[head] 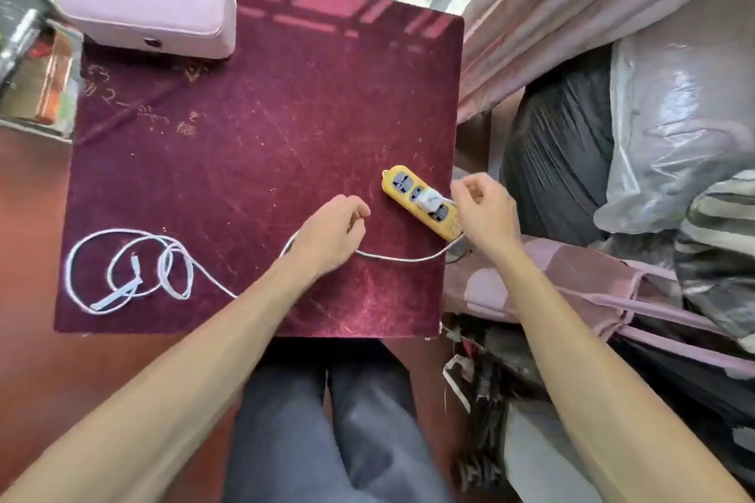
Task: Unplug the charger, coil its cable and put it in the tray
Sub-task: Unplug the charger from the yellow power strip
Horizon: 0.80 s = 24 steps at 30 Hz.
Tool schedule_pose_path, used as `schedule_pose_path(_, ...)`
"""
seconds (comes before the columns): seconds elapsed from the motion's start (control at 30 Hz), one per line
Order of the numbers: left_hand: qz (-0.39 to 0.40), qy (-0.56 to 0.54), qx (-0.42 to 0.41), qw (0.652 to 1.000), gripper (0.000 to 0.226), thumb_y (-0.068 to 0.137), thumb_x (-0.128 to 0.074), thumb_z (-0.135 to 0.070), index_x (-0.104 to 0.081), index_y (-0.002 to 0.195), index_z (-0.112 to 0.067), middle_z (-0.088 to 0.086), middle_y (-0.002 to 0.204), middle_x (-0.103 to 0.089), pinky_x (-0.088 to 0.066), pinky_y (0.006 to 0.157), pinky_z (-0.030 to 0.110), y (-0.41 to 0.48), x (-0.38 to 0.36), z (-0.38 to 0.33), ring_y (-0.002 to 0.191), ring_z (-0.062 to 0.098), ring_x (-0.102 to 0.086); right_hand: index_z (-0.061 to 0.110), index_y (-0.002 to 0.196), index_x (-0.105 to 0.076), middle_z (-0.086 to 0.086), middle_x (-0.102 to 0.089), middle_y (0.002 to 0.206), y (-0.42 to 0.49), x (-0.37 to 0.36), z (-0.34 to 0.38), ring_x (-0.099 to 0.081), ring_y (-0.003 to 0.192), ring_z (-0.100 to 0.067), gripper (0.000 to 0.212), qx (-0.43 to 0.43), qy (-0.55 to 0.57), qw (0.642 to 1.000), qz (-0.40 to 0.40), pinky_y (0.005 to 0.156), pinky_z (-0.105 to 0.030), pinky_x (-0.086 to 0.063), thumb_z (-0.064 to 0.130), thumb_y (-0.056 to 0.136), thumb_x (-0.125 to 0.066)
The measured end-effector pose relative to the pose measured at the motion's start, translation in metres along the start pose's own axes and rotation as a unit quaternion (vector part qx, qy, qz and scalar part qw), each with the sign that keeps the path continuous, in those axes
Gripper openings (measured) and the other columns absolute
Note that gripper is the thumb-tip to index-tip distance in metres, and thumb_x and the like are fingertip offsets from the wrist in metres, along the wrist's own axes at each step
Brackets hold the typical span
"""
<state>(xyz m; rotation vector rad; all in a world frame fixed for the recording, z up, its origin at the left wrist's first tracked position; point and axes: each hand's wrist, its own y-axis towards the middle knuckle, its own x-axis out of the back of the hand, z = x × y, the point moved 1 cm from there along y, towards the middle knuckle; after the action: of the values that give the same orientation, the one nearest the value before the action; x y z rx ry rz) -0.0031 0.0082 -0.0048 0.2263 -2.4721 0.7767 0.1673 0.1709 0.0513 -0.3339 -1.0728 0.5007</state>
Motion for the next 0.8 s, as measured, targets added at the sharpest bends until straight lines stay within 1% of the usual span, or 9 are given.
schedule_pose_path(0.1, -0.019, 0.018, -0.019, 0.999, 0.041, 0.092, -0.058, -0.017, -0.056, 0.133, -0.016, 0.009, 0.118, -0.058, -0.047, 0.099, 0.045, 0.039, -0.018, 0.010, 0.109, 0.026, -0.058, 0.012, 0.099, -0.071, -0.001, -0.072, 0.095, 0.024, -0.020, 0.000, -0.067, 0.099, -0.024, 0.050, -0.012, -0.030, 0.999, 0.035, 0.090, -0.042, -0.052, 0.051, 0.104, -0.040)
schedule_pose_path(0.17, -0.015, 0.019, -0.005, 1.000, 0.054, 0.090, -0.062, -0.021, -0.047, 0.141, -0.017, 0.011, 0.124, -0.054, -0.047, 0.100, 0.047, 0.057, -0.030, 0.015, 0.116, 0.028, -0.056, 0.016, 0.099, -0.073, 0.003, -0.073, 0.103, 0.033, -0.030, -0.001, -0.067, 0.106, -0.027, 0.054, -0.029, -0.037, 0.997, 0.062, 0.098, -0.046, -0.051, 0.052, 0.106, -0.033)
schedule_pose_path(0.23, -0.014, 0.025, -0.002, 1.000, 0.063, 0.089, -0.066, -0.026, -0.041, 0.146, -0.018, 0.012, 0.127, -0.050, -0.047, 0.101, 0.048, 0.067, -0.045, 0.025, 0.121, 0.028, -0.052, 0.025, 0.095, -0.074, 0.004, -0.073, 0.104, 0.039, -0.037, -0.008, -0.069, 0.106, -0.027, 0.055, -0.043, -0.043, 0.996, 0.070, 0.099, -0.045, -0.052, 0.055, 0.104, -0.029)
schedule_pose_path(0.33, -0.049, 0.082, -0.031, 0.995, 0.068, 0.087, -0.071, -0.036, -0.042, 0.146, -0.017, 0.012, 0.125, -0.049, -0.045, 0.101, 0.044, 0.082, -0.059, 0.034, 0.115, 0.030, -0.051, 0.029, 0.092, -0.077, 0.002, -0.076, 0.103, 0.042, -0.040, -0.013, -0.072, 0.102, -0.026, 0.063, -0.057, -0.045, 0.995, 0.074, 0.099, -0.047, -0.054, 0.065, 0.098, -0.026)
schedule_pose_path(0.47, -0.096, 0.143, -0.105, 0.979, 0.080, 0.080, -0.073, -0.055, -0.042, 0.145, -0.019, 0.010, 0.121, -0.049, -0.047, 0.093, 0.040, 0.103, -0.071, 0.033, 0.105, 0.027, -0.050, 0.029, 0.092, -0.080, 0.001, -0.078, 0.103, 0.045, -0.036, -0.015, -0.072, 0.103, -0.026, 0.075, -0.031, -0.080, 0.992, 0.088, 0.100, -0.049, -0.054, 0.078, 0.090, -0.024)
schedule_pose_path(0.57, -0.111, 0.174, -0.156, 0.966, 0.091, 0.075, -0.069, -0.068, -0.041, 0.146, -0.018, 0.010, 0.125, -0.049, -0.049, 0.088, 0.042, 0.117, -0.076, 0.031, 0.102, 0.027, -0.049, 0.022, 0.091, -0.078, 0.002, -0.076, 0.097, 0.050, -0.033, -0.015, -0.071, 0.097, -0.025, 0.079, 0.003, -0.136, 0.986, 0.100, 0.092, -0.046, -0.055, 0.082, 0.089, -0.027)
schedule_pose_path(0.63, -0.105, 0.204, -0.185, 0.956, 0.092, 0.076, -0.061, -0.075, -0.039, 0.149, -0.024, 0.007, 0.130, -0.048, -0.048, 0.089, 0.041, 0.121, -0.078, 0.031, 0.104, 0.025, -0.048, 0.028, 0.085, -0.074, 0.009, -0.072, 0.089, 0.052, -0.033, -0.015, -0.068, 0.090, -0.020, 0.064, 0.044, -0.187, 0.975, 0.109, 0.082, -0.043, -0.055, 0.081, 0.086, -0.039)
schedule_pose_path(0.73, -0.106, 0.218, -0.196, 0.950, 0.087, 0.077, -0.057, -0.077, -0.039, 0.149, -0.031, 0.005, 0.133, -0.047, -0.047, 0.090, 0.040, 0.121, -0.078, 0.035, 0.106, 0.024, -0.048, 0.034, 0.105, -0.072, 0.007, -0.071, 0.100, 0.054, -0.039, -0.009, -0.063, 0.092, -0.022, 0.050, 0.093, -0.298, 0.943, 0.120, 0.075, -0.040, -0.049, 0.074, 0.081, -0.053)
schedule_pose_path(0.8, -0.108, 0.206, -0.191, 0.954, 0.085, 0.076, -0.058, -0.076, -0.042, 0.147, -0.031, 0.005, 0.131, -0.048, -0.047, 0.090, 0.040, 0.118, -0.078, 0.037, 0.105, 0.024, -0.048, 0.031, 0.107, -0.070, 0.004, -0.071, 0.101, 0.055, -0.045, -0.004, -0.061, 0.088, -0.024, 0.046, 0.123, -0.358, 0.918, 0.115, 0.070, -0.038, -0.041, 0.067, 0.082, -0.057)
